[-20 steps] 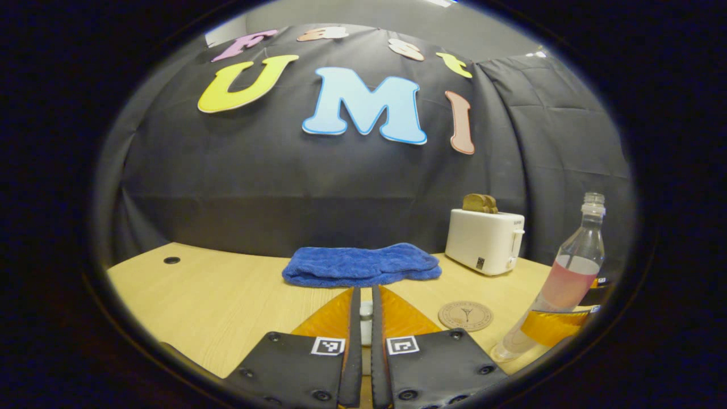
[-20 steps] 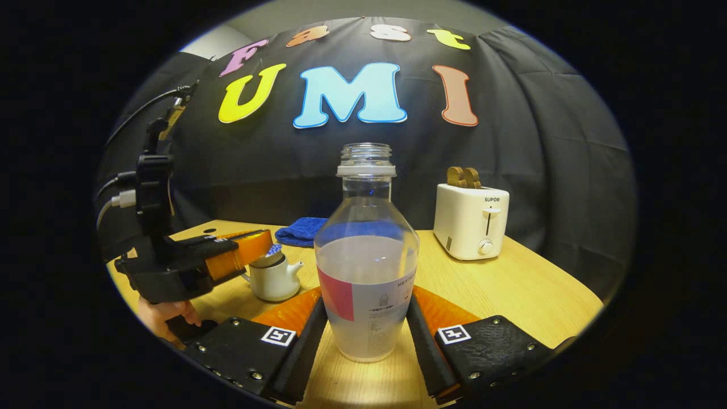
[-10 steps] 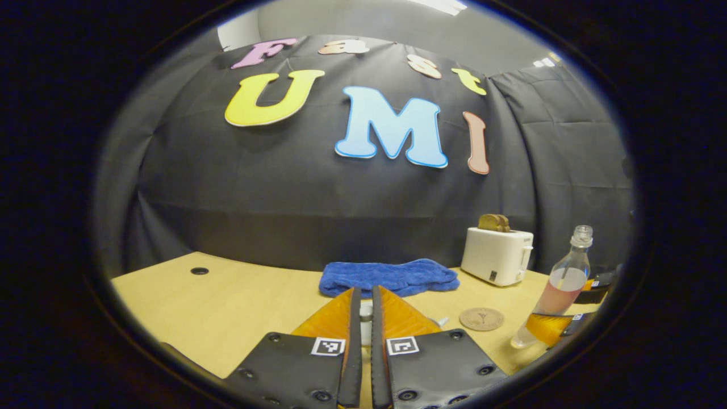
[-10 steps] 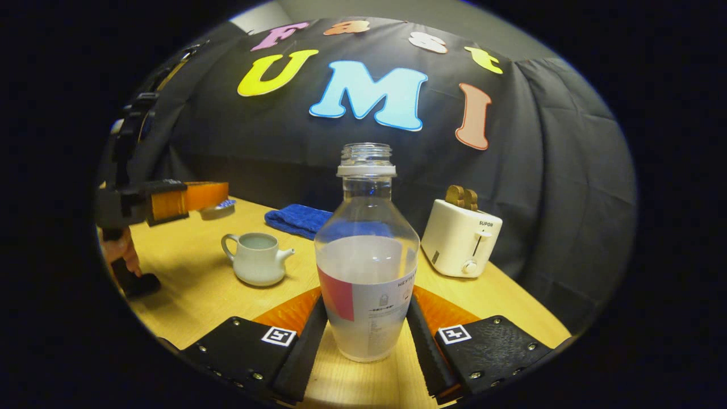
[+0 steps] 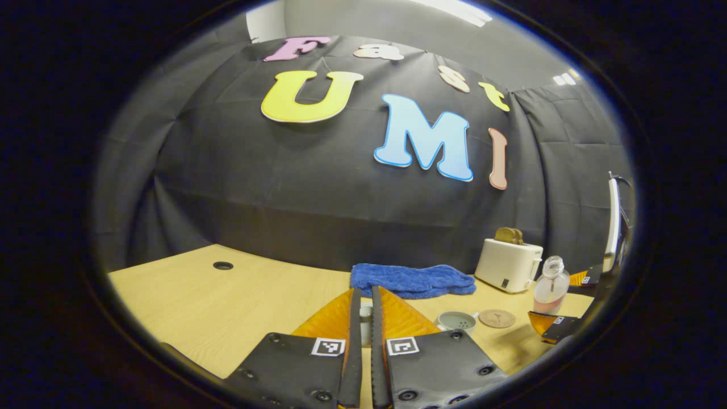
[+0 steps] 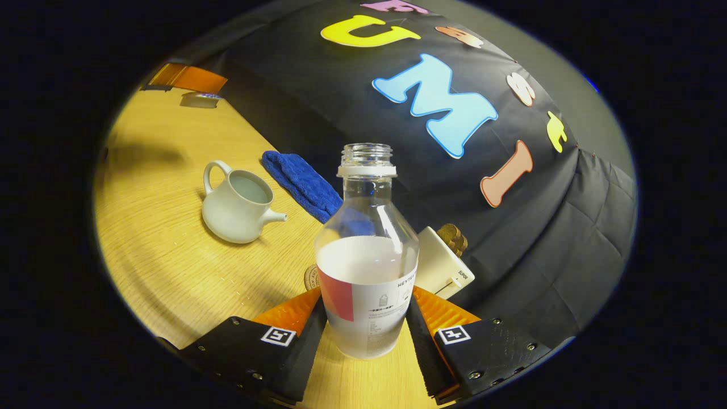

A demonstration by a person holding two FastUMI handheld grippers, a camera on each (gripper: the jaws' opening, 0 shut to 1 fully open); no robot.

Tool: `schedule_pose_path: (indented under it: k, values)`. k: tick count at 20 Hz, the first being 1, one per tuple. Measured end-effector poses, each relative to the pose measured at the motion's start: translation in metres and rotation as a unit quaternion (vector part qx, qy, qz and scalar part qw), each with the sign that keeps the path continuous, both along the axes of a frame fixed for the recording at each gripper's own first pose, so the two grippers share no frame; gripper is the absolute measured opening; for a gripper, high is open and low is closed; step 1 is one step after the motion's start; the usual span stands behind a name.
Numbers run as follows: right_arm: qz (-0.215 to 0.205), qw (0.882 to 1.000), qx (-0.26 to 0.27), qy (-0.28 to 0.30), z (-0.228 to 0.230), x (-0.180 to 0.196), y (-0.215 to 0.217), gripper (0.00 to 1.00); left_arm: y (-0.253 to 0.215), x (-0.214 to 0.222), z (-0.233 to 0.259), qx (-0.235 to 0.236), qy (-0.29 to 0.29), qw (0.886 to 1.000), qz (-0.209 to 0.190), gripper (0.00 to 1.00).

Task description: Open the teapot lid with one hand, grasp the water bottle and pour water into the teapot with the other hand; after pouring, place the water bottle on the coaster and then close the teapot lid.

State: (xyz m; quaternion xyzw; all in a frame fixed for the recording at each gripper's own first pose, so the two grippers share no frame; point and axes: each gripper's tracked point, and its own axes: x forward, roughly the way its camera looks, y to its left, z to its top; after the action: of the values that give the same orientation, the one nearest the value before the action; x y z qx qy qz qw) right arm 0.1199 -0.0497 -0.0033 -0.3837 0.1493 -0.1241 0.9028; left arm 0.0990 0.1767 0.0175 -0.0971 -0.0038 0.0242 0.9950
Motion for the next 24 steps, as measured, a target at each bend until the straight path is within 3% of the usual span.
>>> schedule_pose_path:
  k: [5,9,11,12,14,21,24]
  values:
    - [-0.015,0.996,-0.078,0.034,0.009,0.014,-0.008,0.76,0.003,-0.003,0.002,-0.021,-0.005,1.0,-0.006,0.15]
    - [-0.015,0.987,-0.153,0.052,0.018,0.023,-0.01,0.76,0.001,-0.002,-0.004,-0.029,0.001,1.0,-0.01,0.15]
    - [-0.011,0.981,-0.182,0.061,0.022,0.033,-0.008,0.76,-0.001,-0.003,-0.003,-0.033,0.002,0.999,-0.013,0.1]
    - [-0.008,0.979,-0.192,0.066,0.021,0.034,-0.007,0.76,0.001,-0.002,-0.005,-0.032,0.003,0.999,-0.013,0.15]
    - [-0.004,0.975,-0.212,0.074,0.019,0.04,-0.004,0.76,0.003,-0.002,-0.007,-0.031,0.005,0.999,-0.011,0.15]
    - [0.024,0.938,-0.334,0.09,0.024,0.056,0.002,0.76,0.002,0.0,-0.01,-0.036,0.011,0.999,-0.016,0.15]
    - [0.033,0.928,-0.359,0.097,0.027,0.061,0.004,0.75,0.001,0.001,-0.013,-0.037,0.013,0.999,-0.019,0.15]
